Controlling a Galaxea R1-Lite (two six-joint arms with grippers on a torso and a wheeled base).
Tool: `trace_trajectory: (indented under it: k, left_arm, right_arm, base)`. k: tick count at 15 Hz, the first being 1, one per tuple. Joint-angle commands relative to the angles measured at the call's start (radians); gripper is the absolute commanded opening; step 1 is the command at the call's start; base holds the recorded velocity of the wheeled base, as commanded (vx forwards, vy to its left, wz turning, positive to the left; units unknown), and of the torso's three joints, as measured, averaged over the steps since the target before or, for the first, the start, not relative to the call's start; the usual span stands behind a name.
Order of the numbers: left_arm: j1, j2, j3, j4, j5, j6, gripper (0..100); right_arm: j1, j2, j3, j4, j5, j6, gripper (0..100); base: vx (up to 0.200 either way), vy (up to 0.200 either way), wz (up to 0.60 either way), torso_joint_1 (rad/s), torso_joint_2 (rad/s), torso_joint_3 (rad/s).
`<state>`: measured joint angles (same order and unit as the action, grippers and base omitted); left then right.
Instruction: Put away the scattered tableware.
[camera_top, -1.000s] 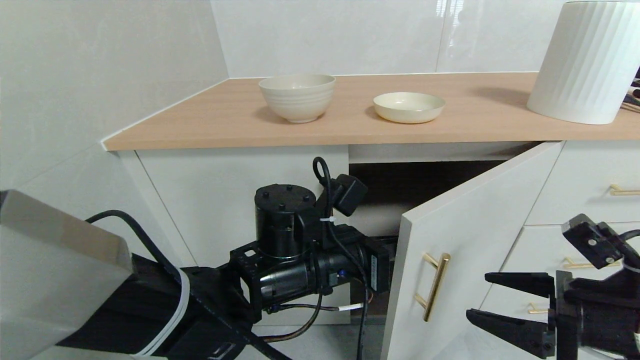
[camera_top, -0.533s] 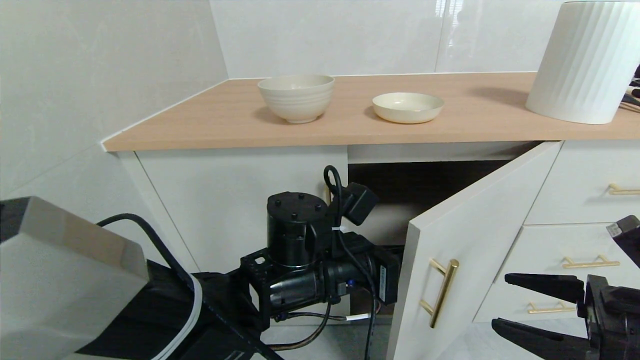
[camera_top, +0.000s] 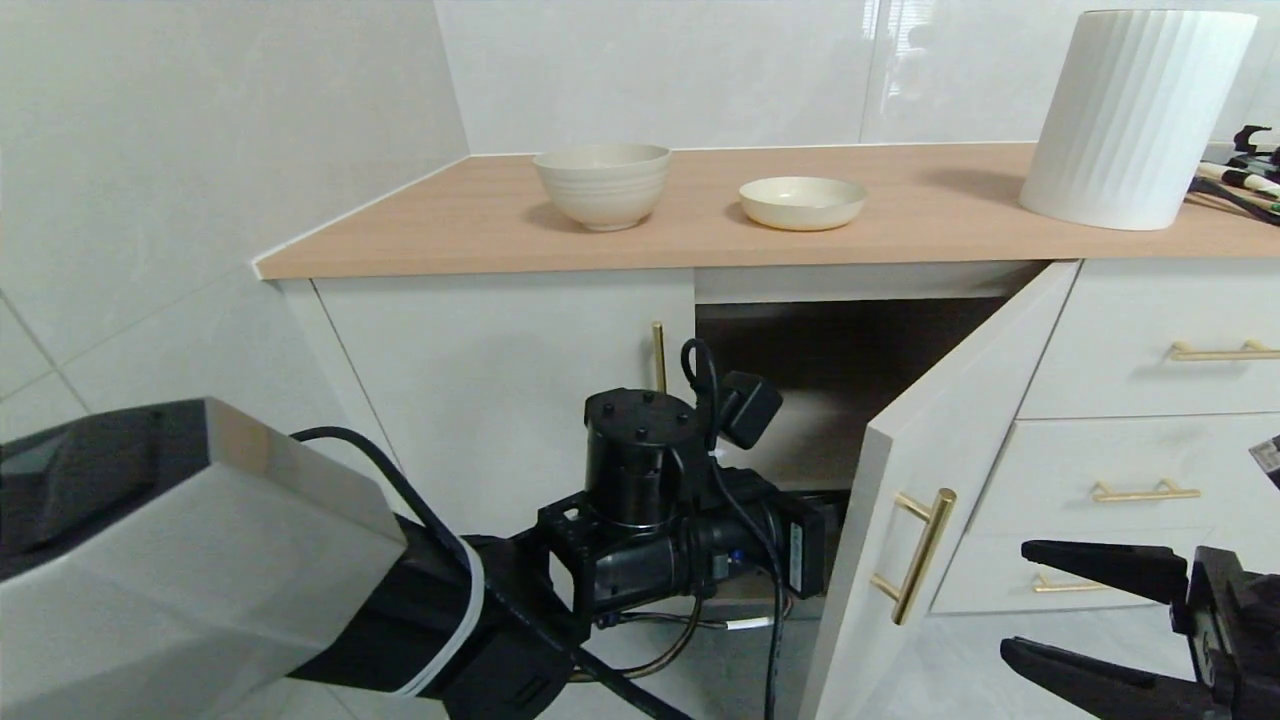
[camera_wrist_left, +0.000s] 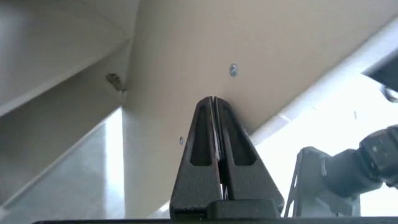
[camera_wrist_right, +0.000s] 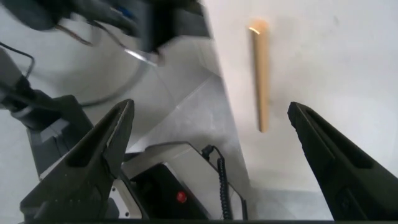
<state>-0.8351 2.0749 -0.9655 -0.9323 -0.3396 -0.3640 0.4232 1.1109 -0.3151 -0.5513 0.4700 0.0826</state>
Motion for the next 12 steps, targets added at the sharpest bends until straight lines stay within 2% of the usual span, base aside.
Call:
trace_trajectory:
  k: [1, 6, 7, 9, 12]
  left_arm:
    - [-0.002, 0.057, -0.045, 0.004, 0.002, -0.018, 0]
    - [-0.012, 0.045, -0.056, 0.02, 0.007, -0.019, 0]
    - [-0.013, 0.042, -0.064, 0.03, 0.008, -0.019, 0]
    - [-0.018, 0.05, -0.094, 0.036, 0.008, -0.019, 0]
    - [-0.018, 0.067, -0.171, 0.127, 0.008, -0.021, 0]
  right_arm:
    - [0.002, -0.026, -0.001, 0.001, -0.001, 0.0, 100]
    - [0.003, -0.054, -0.005, 0.001, -0.001, 0.0, 100]
    - [0.003, -0.062, -0.005, 0.001, -0.001, 0.0, 100]
    - [0.003, -0.065, -0.007, 0.001, -0.001, 0.0, 100]
    - [0.003, -0.068, -0.007, 0.001, -0.001, 0.0, 100]
  base:
    - [0.0, 0.0, 0.0, 0.0, 0.0, 0.0]
    - [0.0, 0.0, 0.0, 0.0, 0.0, 0.0]
    - [-0.2, 0.0, 0.0, 0.007, 0.0, 0.002]
    - [0.0, 0.0, 0.0, 0.0, 0.0, 0.0]
    - [0.0, 0.0, 0.0, 0.0, 0.0, 0.0]
